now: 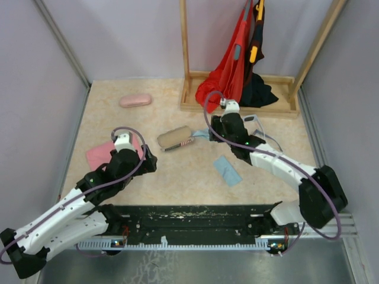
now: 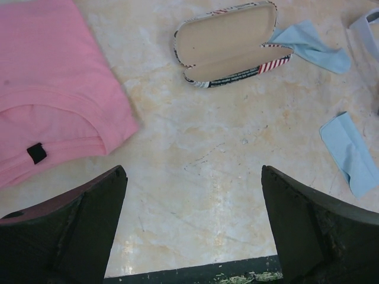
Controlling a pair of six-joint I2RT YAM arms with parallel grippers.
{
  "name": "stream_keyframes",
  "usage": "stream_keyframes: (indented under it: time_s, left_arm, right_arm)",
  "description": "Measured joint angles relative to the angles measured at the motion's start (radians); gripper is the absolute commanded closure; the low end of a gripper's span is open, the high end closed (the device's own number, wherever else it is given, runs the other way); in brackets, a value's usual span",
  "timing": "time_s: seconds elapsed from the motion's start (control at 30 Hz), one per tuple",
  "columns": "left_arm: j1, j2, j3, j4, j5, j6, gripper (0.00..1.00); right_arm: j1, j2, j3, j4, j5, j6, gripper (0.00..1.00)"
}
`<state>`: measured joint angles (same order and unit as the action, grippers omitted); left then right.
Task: Organize the sunglasses
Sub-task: Adjust the glasses cleaning cloth at the center of the board.
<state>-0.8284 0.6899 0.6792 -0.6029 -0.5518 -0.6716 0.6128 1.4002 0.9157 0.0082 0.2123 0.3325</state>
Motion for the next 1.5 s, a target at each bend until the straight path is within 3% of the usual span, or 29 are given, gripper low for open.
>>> stream_keyframes:
  time_s: [0.27,0.5,0.63,1.07,1.3,1.5]
  left_arm:
    - [0.000,0.134,0.013,0.014,0.081,-0.017,0.00]
    - [0.000,0.240,0.070,-0.026,0.128,-0.100,0.00]
    - [0.006,0.237,0.078,-0.025,0.158,-0.103,0.00]
    - [0.006,0.163,0.062,0.006,0.167,-0.061,0.00]
    - [0.006,0.186,0.061,0.005,0.168,-0.050,0.00]
    - [0.006,0.191,0.061,0.003,0.161,-0.046,0.00]
  right_arm:
    - [-0.005,-0.218,-0.198,-0.315,0.098,0.201,0.47]
    - [0.131,-0.191,-0.200,-0.504,0.198,0.366,0.48]
    - [0.182,-0.117,-0.200,-0.539,0.224,0.443,0.50]
    - [0.183,0.003,-0.195,-0.519,0.259,0.556,0.55]
    - [0.183,0.062,-0.186,-0.504,0.268,0.570,0.73]
    - [0.183,0.061,-0.194,-0.475,0.264,0.550,0.98]
